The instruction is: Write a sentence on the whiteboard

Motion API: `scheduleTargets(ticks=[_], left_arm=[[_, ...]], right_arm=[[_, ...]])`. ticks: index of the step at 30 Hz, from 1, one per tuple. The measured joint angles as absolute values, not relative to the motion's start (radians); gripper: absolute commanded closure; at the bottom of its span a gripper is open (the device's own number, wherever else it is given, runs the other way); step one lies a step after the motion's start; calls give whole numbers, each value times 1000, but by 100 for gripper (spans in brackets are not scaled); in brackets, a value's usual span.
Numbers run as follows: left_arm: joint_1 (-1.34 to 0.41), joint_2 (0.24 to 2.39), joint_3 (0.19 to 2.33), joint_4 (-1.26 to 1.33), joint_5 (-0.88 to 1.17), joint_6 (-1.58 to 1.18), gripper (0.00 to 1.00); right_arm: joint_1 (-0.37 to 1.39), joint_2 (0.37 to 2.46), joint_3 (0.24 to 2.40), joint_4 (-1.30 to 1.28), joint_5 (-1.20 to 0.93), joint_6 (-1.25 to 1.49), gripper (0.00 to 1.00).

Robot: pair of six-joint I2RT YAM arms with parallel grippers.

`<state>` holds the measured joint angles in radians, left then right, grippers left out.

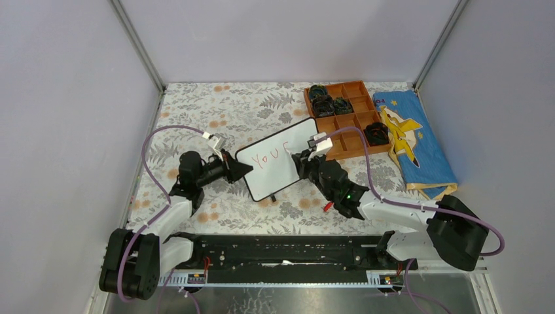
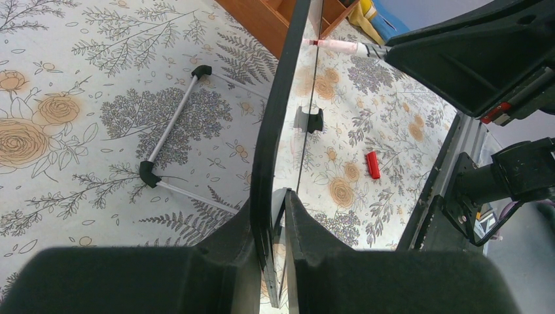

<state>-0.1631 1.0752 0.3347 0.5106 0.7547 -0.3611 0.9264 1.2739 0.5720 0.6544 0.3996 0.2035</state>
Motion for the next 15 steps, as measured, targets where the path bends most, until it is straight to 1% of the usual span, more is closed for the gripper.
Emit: scheduleTargets(ticks=[15], left_arm=[[-168,1075,336,508,753,-354,87]], right_arm=[[923,1234,558,611,499,208,100]])
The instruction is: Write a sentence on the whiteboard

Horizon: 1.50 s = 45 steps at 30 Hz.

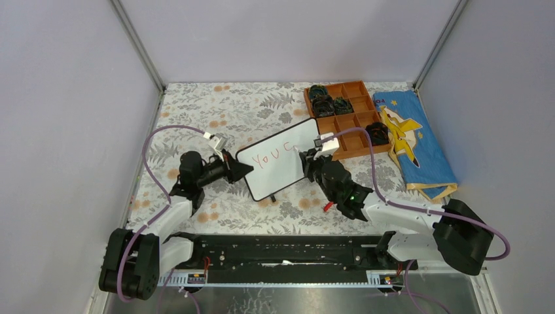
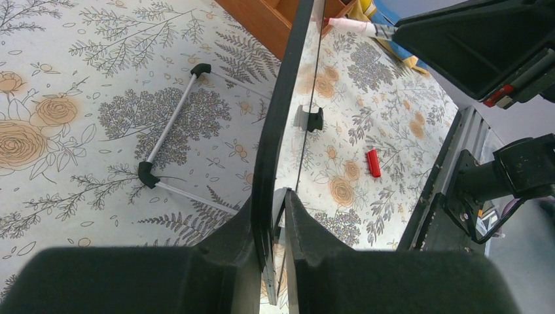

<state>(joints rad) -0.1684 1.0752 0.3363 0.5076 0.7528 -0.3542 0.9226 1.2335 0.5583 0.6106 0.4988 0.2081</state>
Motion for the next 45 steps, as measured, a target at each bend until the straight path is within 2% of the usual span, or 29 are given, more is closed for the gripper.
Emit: scheduleTargets(ticks=[45], left_arm=[[-179,1075,336,504,750,-341,87]], right_arm=[[899,1232,558,605,451,205,100]])
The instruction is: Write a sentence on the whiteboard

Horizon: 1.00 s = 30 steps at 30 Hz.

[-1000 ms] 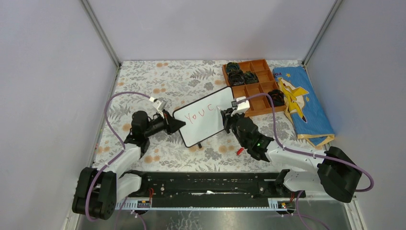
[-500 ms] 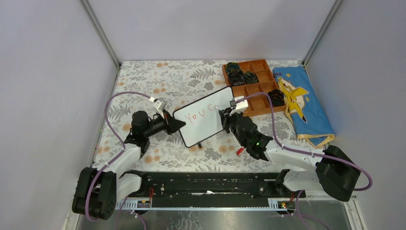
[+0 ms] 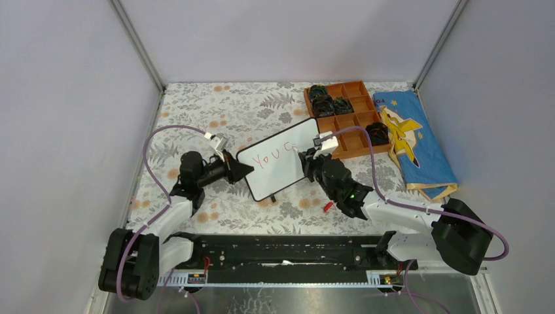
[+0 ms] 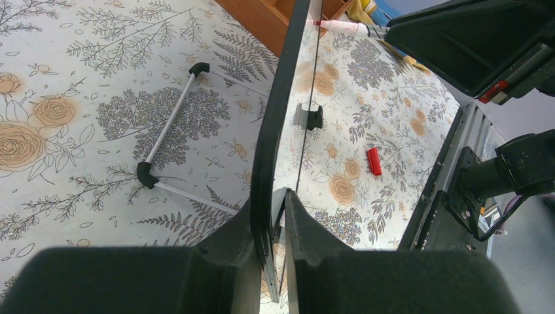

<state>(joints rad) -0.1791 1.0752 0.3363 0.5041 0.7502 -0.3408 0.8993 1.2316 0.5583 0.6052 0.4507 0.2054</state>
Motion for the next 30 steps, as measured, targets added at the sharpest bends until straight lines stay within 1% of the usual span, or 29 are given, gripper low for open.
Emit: scheduleTargets(ticks=[30], left_arm=[[-183,1075,337,502,743,-341,87]], right_arm=[[888,1237,590,550,490,189,100]])
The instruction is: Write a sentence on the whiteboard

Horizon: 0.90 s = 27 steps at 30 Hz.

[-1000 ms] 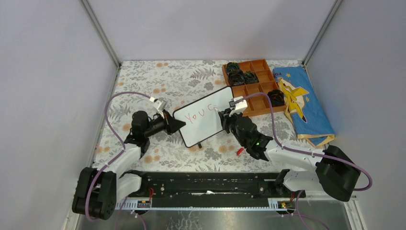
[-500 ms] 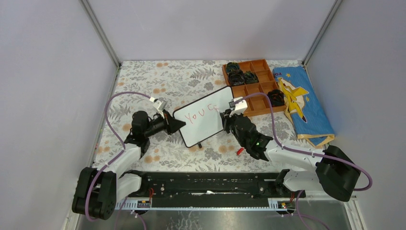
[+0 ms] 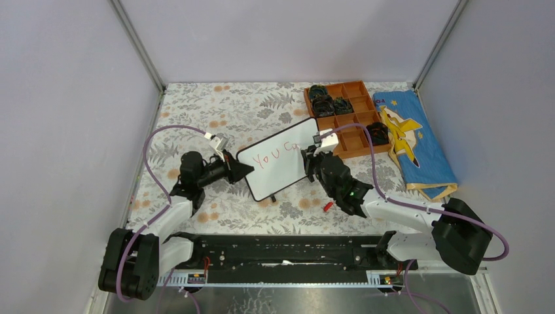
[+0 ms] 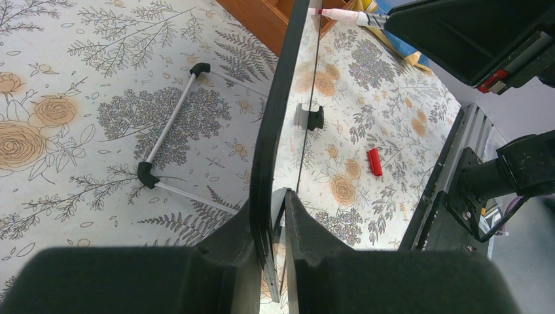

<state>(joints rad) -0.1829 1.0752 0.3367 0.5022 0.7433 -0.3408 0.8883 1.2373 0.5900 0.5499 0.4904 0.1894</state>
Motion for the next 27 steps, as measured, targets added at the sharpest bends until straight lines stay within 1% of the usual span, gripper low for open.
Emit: scheduleTargets(ticks=[27], left_arm=[[-184,1075,343,492,740,-341,87]], right_arm=[[884,1238,584,550,490,205,100]])
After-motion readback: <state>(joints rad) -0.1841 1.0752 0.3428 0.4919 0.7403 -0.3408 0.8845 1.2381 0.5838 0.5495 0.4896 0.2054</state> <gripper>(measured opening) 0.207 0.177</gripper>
